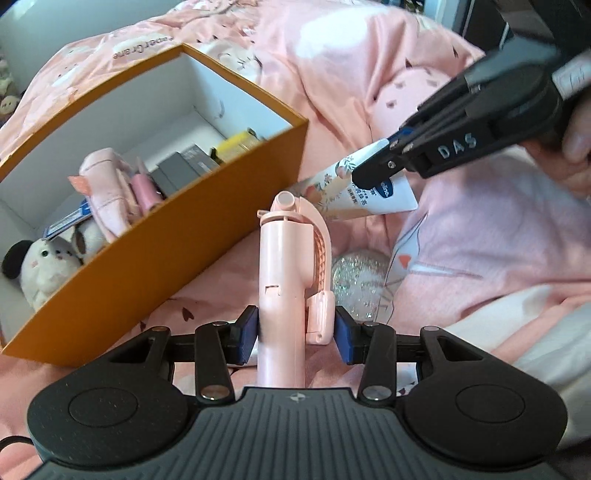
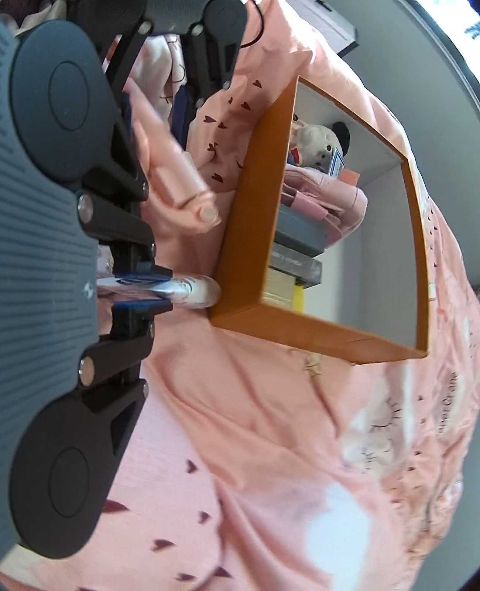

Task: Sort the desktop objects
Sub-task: 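Release the bottle and grasp the clear card with the right gripper, then lower the pink selfie stick into the orange box with left gripper while right holds the card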

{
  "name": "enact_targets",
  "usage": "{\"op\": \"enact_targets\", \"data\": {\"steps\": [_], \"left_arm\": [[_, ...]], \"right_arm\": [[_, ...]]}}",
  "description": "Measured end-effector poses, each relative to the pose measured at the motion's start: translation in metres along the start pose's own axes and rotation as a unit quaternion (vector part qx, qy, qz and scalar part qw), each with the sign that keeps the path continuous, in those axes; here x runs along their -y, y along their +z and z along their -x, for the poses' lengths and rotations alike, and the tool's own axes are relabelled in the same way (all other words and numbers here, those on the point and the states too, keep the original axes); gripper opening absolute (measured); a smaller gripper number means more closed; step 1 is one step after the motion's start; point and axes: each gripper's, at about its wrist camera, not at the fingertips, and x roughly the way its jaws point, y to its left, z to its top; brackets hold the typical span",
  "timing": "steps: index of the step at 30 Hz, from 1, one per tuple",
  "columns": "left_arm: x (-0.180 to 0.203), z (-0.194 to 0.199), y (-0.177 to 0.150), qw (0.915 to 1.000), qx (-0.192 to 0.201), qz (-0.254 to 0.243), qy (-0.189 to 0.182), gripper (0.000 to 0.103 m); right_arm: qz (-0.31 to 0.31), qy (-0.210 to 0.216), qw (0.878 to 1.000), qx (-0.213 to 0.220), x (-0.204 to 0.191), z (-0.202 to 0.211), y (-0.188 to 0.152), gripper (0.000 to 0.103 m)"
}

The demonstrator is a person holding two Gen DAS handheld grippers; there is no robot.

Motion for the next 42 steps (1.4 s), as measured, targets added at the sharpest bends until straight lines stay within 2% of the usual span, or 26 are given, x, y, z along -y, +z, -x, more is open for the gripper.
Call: {"op": "enact_targets", "data": {"steps": [5, 9, 13, 18, 22, 27, 32, 37, 42], "left_arm": [[-0.017, 0.022, 0.002, 0.9992, 0.026, 0.028, -0.010, 0.049], [-0.022, 0.025, 0.014, 0.9990, 0.042, 0.014, 0.004, 0.049], [-0.025, 0.033, 0.023, 0.9988, 0.046, -0.005, 0.019, 0.049], [-0.029, 0.040, 0.040, 0.9964, 0.028, -0.063, 0.049, 0.049], [-0.029, 0.052, 0.055, 0.9886, 0.025, -0.124, 0.081, 0.049], [-0.034, 0.060, 0.081, 0.9717, 0.017, -0.200, 0.124, 0.049], [-0.048, 0.042, 0.106, 0.9428, -0.003, -0.288, 0.168, 0.049], [-0.067, -0.002, 0.123, 0.9138, -0.029, -0.351, 0.203, 0.050], [-0.093, -0.050, 0.125, 0.8848, -0.069, -0.408, 0.213, 0.050]], "right_arm": [[0.009, -0.006, 0.999, 0.031, -0.001, 0.017, 0.009, 0.011], [0.027, -0.036, 0.999, 0.010, 0.001, 0.003, 0.009, 0.011], [0.028, -0.032, 0.999, -0.010, 0.002, -0.007, 0.003, 0.016], [0.034, -0.022, 0.999, -0.018, 0.002, -0.003, -0.004, 0.014], [0.060, -0.002, 0.998, 0.001, -0.002, 0.018, 0.005, 0.014], [0.100, 0.045, 0.993, 0.033, -0.007, 0.056, 0.034, 0.014], [0.119, 0.075, 0.987, 0.079, -0.008, 0.084, 0.072, 0.014], [0.160, 0.051, 0.979, 0.113, -0.019, 0.078, 0.106, 0.014], [0.168, 0.039, 0.980, 0.104, -0.020, 0.045, 0.139, 0.014]]}}
